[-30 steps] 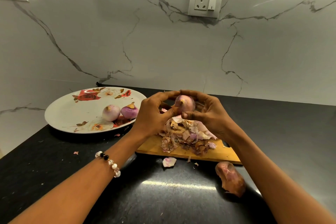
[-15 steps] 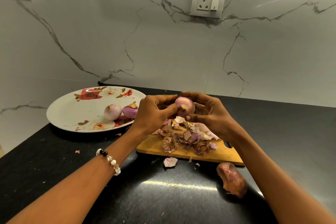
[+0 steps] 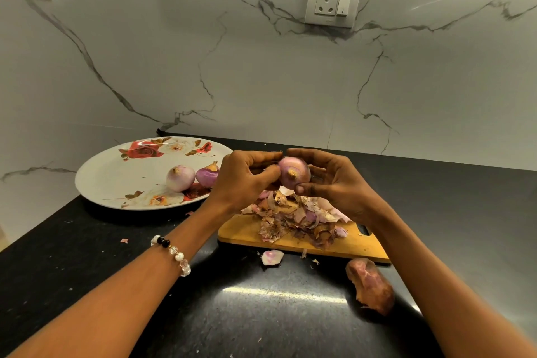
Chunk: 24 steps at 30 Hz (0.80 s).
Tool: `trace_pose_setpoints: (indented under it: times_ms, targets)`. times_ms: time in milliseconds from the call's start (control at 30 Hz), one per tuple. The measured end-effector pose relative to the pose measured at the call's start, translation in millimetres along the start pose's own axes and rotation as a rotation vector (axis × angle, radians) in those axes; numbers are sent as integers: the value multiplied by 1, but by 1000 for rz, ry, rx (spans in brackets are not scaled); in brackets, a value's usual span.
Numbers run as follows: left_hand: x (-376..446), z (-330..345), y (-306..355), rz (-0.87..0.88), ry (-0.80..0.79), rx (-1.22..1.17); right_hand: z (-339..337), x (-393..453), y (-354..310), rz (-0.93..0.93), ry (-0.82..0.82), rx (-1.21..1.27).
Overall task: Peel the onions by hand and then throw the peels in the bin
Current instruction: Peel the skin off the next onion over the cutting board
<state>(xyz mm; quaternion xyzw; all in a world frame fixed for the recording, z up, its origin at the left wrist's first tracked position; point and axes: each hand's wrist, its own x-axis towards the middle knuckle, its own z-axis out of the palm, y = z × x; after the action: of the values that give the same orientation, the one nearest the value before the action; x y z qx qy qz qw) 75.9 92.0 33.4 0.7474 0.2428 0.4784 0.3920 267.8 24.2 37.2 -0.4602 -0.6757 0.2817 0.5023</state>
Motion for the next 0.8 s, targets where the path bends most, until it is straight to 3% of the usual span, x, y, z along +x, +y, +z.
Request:
trace_pose_setpoints:
  times_ms: [200, 400, 567, 800]
  targets:
    - [0, -1, 0, -5, -33, 35, -1, 0, 0, 5, -12, -41]
    - [1, -3, -1, 0, 46, 57, -1, 0, -1, 7, -17, -38]
    - [0, -2, 2, -26, -55, -8, -3, -1, -1, 12, -4, -24]
    - [-1, -4, 0, 4, -42, 86, -1, -1, 1, 16, -10, -52]
